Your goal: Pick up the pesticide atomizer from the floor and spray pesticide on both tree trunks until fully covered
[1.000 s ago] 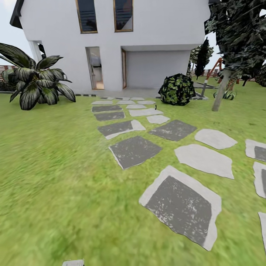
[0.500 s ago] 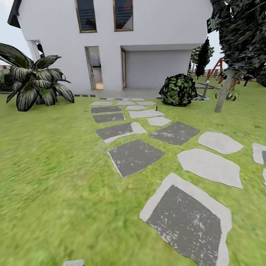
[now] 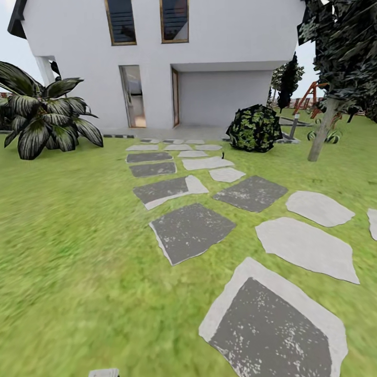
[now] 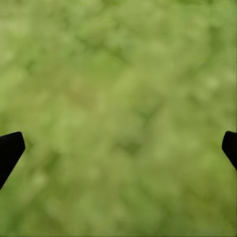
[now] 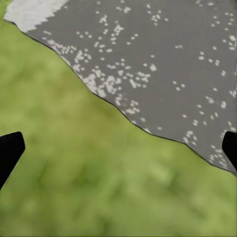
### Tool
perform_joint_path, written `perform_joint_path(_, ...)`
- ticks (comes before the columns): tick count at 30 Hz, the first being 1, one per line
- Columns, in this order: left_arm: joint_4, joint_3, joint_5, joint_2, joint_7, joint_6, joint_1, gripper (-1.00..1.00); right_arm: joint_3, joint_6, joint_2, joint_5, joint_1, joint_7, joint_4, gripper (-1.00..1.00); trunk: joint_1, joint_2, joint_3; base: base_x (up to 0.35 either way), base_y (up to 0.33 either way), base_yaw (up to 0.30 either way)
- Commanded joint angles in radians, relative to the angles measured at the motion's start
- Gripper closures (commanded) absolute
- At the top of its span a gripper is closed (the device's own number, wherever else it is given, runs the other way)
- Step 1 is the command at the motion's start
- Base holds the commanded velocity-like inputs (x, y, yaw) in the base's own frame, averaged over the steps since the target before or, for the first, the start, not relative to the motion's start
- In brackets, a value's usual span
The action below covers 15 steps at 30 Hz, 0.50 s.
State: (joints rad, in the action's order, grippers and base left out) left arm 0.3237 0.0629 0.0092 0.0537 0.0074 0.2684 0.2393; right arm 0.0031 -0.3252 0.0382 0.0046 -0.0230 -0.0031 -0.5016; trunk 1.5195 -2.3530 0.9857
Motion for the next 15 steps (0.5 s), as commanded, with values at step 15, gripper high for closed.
perform_joint_path(15,0.000,0.000,0.000,0.000,-0.001,0.000,0.000,-1.00,0.000,0.000,0.000,0.000,0.000,0.000,0.000,-1.00,0.000,0.000,0.000,0.343,0.000,-0.110)
